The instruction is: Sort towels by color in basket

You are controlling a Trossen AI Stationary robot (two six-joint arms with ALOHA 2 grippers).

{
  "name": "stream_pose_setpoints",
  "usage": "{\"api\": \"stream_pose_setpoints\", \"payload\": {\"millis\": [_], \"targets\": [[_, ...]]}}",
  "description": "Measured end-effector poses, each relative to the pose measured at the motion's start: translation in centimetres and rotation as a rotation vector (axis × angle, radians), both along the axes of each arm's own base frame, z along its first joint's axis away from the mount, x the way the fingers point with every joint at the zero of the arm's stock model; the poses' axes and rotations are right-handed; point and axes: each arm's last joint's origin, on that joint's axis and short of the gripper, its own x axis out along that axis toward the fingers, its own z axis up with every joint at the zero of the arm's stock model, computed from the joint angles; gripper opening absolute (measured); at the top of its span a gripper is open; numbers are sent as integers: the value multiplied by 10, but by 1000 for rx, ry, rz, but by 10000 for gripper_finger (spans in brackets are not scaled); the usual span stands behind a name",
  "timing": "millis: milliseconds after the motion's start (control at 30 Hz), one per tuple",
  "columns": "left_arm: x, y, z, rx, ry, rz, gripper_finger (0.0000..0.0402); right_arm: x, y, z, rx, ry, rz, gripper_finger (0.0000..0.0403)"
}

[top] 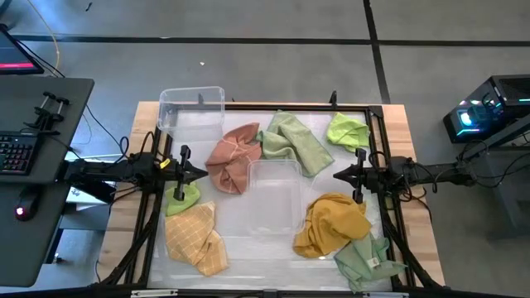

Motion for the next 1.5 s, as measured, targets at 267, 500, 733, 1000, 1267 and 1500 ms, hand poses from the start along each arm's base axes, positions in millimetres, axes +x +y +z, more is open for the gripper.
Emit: {"api": "stream_pose_setpoints", "payload": {"millis": [267,500,733,1000,1267,1500], "targets": [[0,0,0,0,0,0,1,0,0,0,0,0,0,2],[0,0,0,0,0,0,1,0,0,0,0,0,0,2],[0,0,0,0,-1,0,1,0,0,0,0,0,0,2],[0,0,0,0,0,0,1,0,0,0,0,0,0,2],[0,0,0,-44,0,-1,1,0,0,0,0,0,0,2],[0,0,0,-87,-1,-2,1,0,0,0,0,0,0,2]]}}
